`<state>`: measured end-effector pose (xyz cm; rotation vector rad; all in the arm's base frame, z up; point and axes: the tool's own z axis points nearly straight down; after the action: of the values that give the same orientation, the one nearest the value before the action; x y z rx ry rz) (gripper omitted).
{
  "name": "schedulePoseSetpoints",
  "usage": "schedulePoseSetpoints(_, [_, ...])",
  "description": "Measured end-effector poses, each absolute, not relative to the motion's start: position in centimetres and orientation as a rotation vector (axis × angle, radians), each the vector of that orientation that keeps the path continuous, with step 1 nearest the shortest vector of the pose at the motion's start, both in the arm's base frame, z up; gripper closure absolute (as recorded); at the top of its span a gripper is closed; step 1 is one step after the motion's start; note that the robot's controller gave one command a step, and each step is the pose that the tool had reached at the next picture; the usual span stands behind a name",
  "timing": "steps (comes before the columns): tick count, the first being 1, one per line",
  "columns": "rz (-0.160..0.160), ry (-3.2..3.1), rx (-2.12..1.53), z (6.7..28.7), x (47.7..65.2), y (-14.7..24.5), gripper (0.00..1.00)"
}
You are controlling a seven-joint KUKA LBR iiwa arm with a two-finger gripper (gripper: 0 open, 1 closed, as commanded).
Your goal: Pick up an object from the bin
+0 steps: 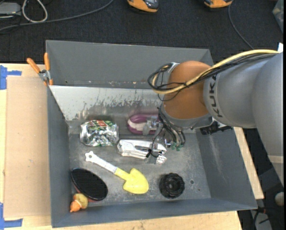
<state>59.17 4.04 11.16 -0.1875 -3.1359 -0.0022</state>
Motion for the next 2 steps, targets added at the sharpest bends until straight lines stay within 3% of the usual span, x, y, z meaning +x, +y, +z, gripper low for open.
schedulePoseSetpoints(1, [-0.002, -3.128, -0.234, 7.8, 58.5, 4.2, 0.0])
schedulePoseSetpoints(2, [-0.001, -3.091, -0.535, 10.0, 57.0, 6.4, 0.0])
